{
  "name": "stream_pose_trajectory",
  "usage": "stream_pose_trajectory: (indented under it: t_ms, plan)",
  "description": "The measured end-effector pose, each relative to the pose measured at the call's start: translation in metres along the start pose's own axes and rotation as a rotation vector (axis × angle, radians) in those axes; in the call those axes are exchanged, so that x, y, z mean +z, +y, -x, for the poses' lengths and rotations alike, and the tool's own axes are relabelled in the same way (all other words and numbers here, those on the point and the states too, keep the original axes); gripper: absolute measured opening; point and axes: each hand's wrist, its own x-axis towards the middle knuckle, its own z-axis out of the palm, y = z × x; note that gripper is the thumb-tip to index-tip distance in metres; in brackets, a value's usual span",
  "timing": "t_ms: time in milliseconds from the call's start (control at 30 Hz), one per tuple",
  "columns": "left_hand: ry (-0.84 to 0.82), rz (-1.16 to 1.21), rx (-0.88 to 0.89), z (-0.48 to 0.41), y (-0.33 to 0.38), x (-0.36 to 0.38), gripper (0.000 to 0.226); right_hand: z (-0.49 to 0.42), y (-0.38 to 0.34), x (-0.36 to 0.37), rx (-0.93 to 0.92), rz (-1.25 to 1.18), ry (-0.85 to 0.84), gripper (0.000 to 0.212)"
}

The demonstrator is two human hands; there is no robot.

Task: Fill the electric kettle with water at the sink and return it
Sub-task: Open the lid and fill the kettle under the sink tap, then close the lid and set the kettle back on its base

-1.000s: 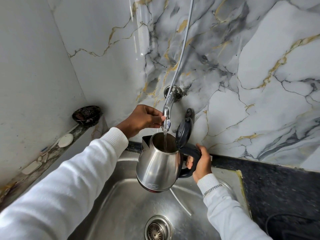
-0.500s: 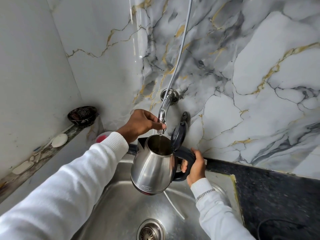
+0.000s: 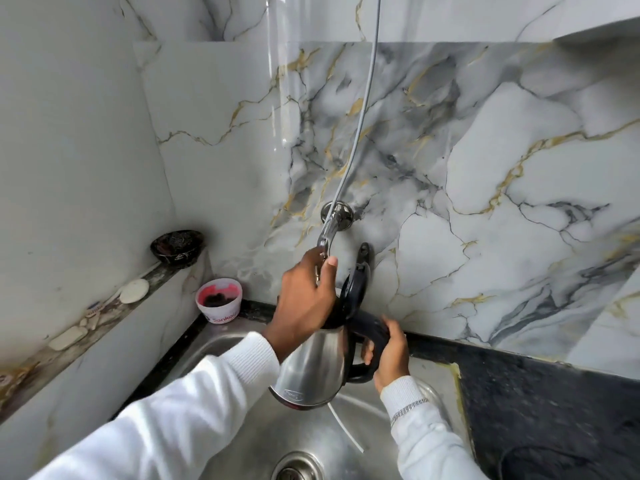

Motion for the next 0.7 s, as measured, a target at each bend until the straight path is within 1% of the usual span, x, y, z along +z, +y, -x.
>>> stream_pose_trajectory:
  t_ms: [67, 133, 167, 200, 267, 333, 400, 467, 567, 700]
  plan:
    - [-0.089, 0.051, 0.144, 0.026, 0.011, 0.0, 0.052, 0.011, -0.004, 0.0, 0.003, 0.031, 0.025, 0.043]
    - [-0.129, -0.051, 0.246, 0.042, 0.017, 0.001, 0.057, 0.022, -0.009, -0.001, -0.001, 0.046, 0.041, 0.034]
    - [-0.096, -0.12, 0.265, 0.046, 0.019, -0.001, 0.055, 0.028, -0.011, -0.003, -0.013, 0.049, 0.044, 0.032]
    - [-0.045, -0.175, 0.262, 0.05, 0.023, -0.005, 0.053, 0.037, -0.014, -0.006, -0.03, 0.059, 0.049, 0.031]
    - [0.025, -0.276, 0.19, 0.055, 0.025, -0.01, 0.052, 0.048, -0.017, -0.014, -0.061, 0.079, 0.058, 0.033]
    - [0.018, -0.366, 0.088, 0.062, 0.023, -0.018, 0.052, 0.06, -0.022, -0.022, -0.08, 0.071, 0.069, 0.038]
    - [-0.022, -0.407, 0.019, 0.072, 0.022, -0.024, 0.053, 0.074, -0.03, -0.029, -0.111, 0.059, 0.08, 0.041]
    - [-0.063, -0.385, 0.003, 0.085, 0.025, -0.027, 0.055, 0.084, -0.037, -0.035, -0.133, 0.044, 0.09, 0.039]
    - [-0.113, -0.284, 0.041, 0.108, 0.034, -0.034, 0.062, 0.1, -0.051, -0.043, -0.165, -0.003, 0.077, 0.037]
    - [-0.114, -0.208, 0.074, 0.121, 0.049, -0.036, 0.067, 0.116, -0.07, -0.053, -0.214, 0.007, 0.037, 0.044]
